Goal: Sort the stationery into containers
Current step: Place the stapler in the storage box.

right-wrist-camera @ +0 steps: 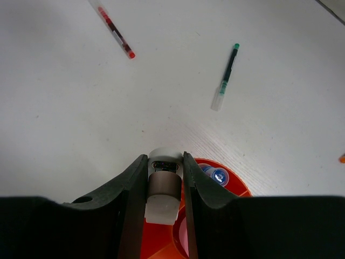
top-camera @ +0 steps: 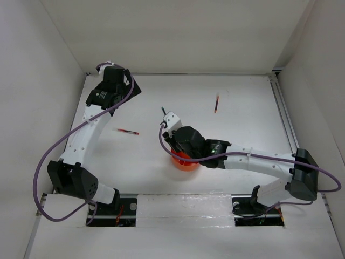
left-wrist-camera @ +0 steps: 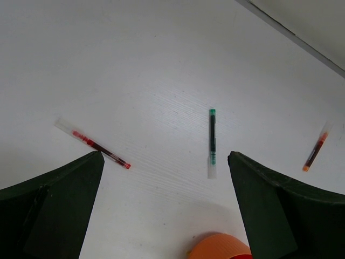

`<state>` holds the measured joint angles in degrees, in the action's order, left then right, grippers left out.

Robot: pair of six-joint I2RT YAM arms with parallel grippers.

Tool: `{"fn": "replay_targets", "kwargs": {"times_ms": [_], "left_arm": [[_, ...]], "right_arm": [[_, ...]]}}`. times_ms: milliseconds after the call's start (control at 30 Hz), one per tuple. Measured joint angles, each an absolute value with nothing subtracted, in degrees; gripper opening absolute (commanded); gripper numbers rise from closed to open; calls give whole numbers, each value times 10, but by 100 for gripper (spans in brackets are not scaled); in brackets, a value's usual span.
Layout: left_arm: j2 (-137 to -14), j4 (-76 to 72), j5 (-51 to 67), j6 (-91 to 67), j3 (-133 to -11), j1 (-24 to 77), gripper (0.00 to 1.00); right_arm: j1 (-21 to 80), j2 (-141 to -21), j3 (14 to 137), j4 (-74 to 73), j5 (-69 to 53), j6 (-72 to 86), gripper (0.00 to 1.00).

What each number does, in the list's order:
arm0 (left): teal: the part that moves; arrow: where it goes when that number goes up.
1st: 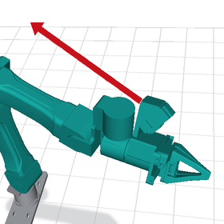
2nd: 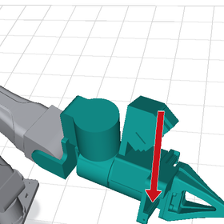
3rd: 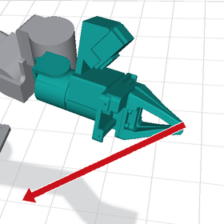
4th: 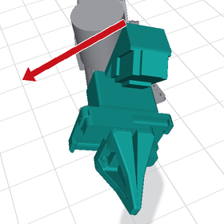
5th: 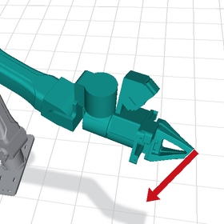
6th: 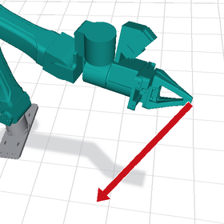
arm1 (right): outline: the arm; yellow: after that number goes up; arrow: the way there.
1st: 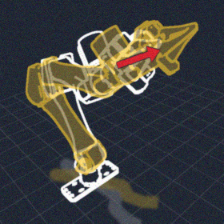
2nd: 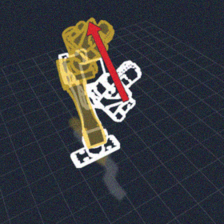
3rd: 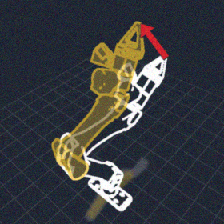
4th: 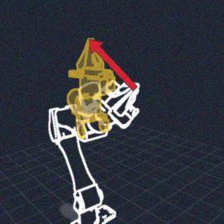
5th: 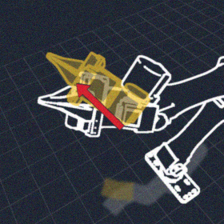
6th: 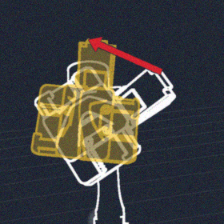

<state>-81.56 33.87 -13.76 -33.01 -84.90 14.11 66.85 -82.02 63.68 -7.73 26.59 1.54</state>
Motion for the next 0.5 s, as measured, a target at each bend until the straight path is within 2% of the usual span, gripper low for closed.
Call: {"fn": "replay_targets", "kwargs": {"times_ms": [300, 500], "left_arm": [[-816, 335, -133, -330, -848, 141, 100], [-816, 327, -129, -326, -845, 141, 100]], "right_arm": [[668, -813, 627, -74, 239, 13, 0], [668, -738, 568, -82, 205, 8, 0]]}}
